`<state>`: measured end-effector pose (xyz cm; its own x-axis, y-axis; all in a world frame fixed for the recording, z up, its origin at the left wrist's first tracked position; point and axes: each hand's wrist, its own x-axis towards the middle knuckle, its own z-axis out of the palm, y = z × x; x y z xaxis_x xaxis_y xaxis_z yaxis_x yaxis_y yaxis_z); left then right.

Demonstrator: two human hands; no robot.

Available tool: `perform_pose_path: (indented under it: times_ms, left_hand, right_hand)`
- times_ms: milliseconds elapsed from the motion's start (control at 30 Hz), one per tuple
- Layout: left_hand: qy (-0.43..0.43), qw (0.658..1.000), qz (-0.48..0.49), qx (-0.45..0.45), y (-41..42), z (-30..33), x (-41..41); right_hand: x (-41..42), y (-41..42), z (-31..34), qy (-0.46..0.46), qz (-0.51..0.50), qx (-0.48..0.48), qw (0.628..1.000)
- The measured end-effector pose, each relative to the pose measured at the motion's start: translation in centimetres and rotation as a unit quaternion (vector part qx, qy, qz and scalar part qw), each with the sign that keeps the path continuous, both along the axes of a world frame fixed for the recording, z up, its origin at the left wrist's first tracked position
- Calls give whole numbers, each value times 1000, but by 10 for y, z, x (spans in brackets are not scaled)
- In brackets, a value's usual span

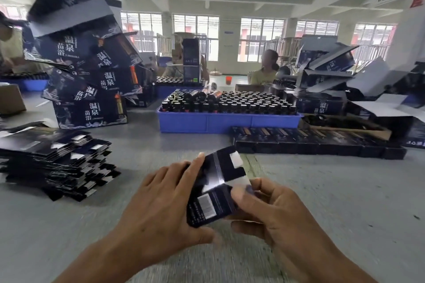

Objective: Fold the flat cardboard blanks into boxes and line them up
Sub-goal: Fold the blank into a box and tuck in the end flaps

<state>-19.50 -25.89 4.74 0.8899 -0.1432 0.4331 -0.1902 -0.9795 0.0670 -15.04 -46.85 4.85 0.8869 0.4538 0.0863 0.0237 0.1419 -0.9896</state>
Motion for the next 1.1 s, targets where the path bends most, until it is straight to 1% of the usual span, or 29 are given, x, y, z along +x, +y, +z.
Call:
perform_pose_path:
  times_ms: [67,133,200,300,367,433,567,733,833,933,1100]
  left_hand:
    - [-69,997,11,46,1,4,-1]
    - [-107,992,16,71,1,8,-2]
    - [-117,989,16,94,0,7,-4]
    - [-121,985,18,119,0,3,-6]
    - [-128,985,12,118,-1,-2,-6]
    - [-145,983,3,114,-2,-5,-6]
    - [-186,977,-30,100,-7,-10,-5]
    - [-213,974,-61,51,-8,-13,-6]
    - [-216,974,-73,18,-6,-14,-7]
    - [-211,974,-82,6,-7,-15,-6]
    - [-210,974,-89,-7,-7,-15,-5]
  right_hand:
    - [0,-2,2,27,9,24,999]
    - [2,-5,4,55,9,41,998]
    - [3,-7,4,78,13,47,996]
    - [3,-8,4,105,46,34,993]
    - [3,-9,4,123,64,27,990]
    - [4,-10,2,122,69,22,990]
    - [5,-13,-1,66,24,5,998]
    - [-1,-12,0,-53,-59,-44,996]
    - [-8,-7,0,-139,-106,-93,980]
    - [-12,-6,-2,-210,-153,-143,955]
    - [-15,-6,-4,-261,-159,-159,939]
